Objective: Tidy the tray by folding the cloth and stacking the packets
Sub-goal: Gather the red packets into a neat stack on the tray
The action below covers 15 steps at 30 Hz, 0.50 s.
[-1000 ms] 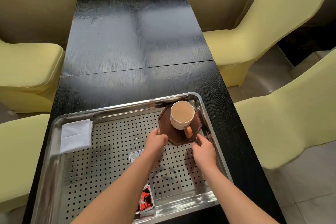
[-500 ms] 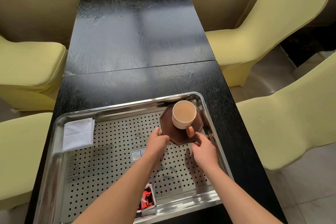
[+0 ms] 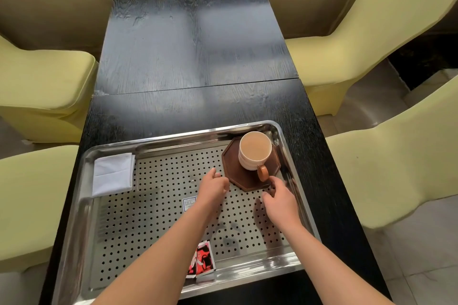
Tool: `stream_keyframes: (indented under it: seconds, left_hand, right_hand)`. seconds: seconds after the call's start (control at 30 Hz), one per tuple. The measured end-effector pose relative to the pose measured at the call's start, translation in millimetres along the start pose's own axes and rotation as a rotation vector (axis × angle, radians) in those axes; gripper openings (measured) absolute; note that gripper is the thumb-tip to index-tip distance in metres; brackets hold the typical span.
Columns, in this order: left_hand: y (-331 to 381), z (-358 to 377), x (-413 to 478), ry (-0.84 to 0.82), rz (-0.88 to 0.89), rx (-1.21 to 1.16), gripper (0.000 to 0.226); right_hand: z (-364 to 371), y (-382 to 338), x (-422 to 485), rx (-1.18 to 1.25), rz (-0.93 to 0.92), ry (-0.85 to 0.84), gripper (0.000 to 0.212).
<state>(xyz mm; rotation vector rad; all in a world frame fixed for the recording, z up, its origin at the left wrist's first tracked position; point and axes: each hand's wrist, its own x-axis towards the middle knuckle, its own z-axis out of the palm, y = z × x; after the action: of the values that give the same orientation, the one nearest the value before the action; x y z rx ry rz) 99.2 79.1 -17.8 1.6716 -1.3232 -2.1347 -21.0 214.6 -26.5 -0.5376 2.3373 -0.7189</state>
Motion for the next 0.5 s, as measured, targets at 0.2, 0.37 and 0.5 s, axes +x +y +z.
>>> stream_keyframes:
  seconds: [0.2, 0.37, 0.5]
  left_hand:
    - [-17.9, -65.8, -37.2, 0.134, 0.094, 0.106, 0.059]
    - [-63.8, -140.2, -85.8, 0.318, 0.149, 0.304, 0.043]
    - [-101.5, -173.1, -112.5, 0.380, 0.097, 0.379, 0.044]
  right_hand:
    - [1.4, 13.2, -19.2, 0.088, 0.052, 0.001, 0.048]
    - [20.2, 18.6, -55.0, 0.037, -0.031, -0.092, 0.035]
    - [48.5, 11.1, -79.0, -0.051, -0.092, -0.200, 0.035]
